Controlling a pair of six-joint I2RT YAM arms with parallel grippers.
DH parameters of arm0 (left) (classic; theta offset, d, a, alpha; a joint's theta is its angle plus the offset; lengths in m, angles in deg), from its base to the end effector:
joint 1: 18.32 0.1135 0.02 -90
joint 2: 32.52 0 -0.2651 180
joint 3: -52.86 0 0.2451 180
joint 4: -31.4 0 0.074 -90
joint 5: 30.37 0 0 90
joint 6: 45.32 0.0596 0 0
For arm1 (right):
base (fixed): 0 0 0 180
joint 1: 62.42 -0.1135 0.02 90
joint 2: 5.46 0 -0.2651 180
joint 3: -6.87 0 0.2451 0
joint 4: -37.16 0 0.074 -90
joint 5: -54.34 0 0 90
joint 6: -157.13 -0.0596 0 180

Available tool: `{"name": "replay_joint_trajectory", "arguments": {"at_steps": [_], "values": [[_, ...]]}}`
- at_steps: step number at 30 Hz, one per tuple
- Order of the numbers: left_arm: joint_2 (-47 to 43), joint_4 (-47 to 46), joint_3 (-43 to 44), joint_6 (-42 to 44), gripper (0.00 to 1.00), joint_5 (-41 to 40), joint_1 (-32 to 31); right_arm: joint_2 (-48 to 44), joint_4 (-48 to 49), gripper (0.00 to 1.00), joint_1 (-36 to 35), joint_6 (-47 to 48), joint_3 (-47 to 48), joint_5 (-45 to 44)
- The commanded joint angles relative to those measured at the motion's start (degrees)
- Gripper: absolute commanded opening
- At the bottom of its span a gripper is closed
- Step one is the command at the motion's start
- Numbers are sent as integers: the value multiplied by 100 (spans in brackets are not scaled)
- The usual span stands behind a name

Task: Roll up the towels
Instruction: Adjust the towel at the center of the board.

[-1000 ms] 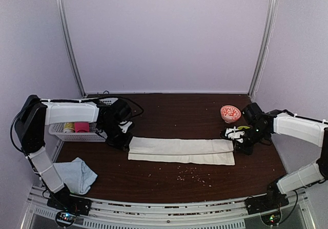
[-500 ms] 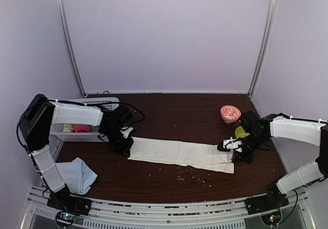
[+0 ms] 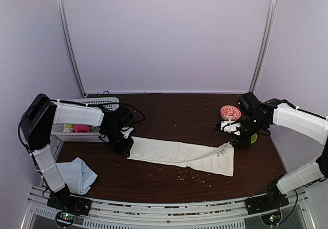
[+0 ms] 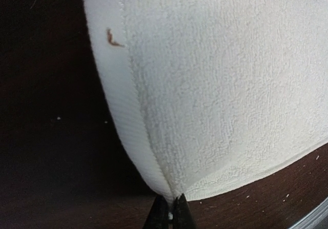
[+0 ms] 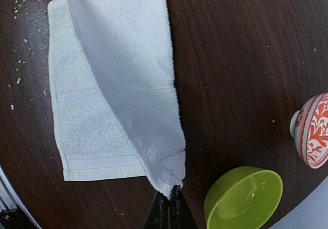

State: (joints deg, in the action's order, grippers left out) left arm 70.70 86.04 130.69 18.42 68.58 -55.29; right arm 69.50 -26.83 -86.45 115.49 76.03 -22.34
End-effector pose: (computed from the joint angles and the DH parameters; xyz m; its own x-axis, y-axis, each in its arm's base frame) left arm 0.2541 -0.2029 0.1356 -0.9780 0.1892 -0.0875 0.2039 0.9553 -0.2140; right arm 0.2142 0.1105 0.2209 -0.2190 -0.8939 -0.3911 -0.9521 0.2834 -0.1145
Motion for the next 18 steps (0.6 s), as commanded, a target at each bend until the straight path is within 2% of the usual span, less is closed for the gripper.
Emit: {"name": "replay_joint_trajectory", "arguments": {"at_steps": [1,6,13,18], "values": [[-117,101,181,-15,0,-365,62,531,429,0,249,-244,274,-601],[-296,138,184,-101,0,-482,131,1354,1129,0,640,-465,812,-673],[-321,175,401,-159,0,-687,198,2234,1326,0,698,-714,2062,-471],[-357,172,542,-219,0,-763,211,2237,1342,0,704,-700,2293,-467]]}}
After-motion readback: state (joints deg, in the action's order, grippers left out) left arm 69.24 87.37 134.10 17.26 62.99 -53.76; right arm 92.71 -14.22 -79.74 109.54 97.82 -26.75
